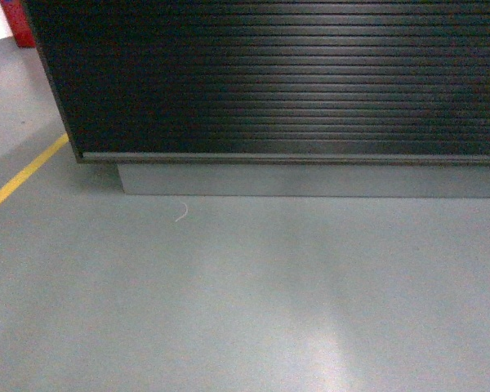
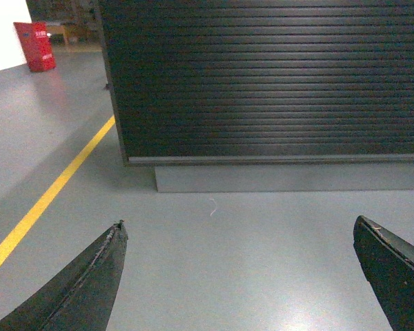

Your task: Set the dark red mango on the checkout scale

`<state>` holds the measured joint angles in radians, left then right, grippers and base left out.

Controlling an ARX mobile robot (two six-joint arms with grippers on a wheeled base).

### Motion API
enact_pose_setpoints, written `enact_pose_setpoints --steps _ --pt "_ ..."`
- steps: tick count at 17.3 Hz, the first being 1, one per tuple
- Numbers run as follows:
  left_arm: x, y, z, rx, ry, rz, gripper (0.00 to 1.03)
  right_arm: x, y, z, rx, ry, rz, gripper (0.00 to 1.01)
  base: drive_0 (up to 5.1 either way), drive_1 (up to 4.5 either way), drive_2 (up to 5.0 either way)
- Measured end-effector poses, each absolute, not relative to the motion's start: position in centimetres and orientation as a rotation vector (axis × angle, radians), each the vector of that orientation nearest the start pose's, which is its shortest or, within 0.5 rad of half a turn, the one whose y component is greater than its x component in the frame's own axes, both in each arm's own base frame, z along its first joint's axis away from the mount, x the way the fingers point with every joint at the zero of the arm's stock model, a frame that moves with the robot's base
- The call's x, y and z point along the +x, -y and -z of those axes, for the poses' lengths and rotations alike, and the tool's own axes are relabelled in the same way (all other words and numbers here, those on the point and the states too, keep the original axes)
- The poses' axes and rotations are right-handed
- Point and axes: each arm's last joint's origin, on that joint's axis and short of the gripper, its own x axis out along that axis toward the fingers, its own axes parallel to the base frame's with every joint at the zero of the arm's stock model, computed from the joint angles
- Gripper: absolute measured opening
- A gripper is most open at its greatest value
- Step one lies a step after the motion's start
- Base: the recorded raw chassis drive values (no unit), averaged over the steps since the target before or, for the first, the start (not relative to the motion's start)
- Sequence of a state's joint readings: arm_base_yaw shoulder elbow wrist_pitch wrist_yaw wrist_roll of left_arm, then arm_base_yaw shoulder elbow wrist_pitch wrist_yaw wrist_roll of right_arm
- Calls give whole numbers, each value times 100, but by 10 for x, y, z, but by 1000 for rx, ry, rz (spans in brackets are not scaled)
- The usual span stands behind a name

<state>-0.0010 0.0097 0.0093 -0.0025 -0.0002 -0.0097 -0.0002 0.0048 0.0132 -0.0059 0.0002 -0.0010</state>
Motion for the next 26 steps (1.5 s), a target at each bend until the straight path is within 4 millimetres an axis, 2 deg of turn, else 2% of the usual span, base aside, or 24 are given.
enact_pose_setpoints --steps 5,26 --pt "98 0 -166 -10 -1 0 98 97 0 -167 -1 4 0 98 2 393 -389" --pt "98 0 -166 -10 -4 1 98 97 0 -167 -1 5 0 98 6 220 -208"
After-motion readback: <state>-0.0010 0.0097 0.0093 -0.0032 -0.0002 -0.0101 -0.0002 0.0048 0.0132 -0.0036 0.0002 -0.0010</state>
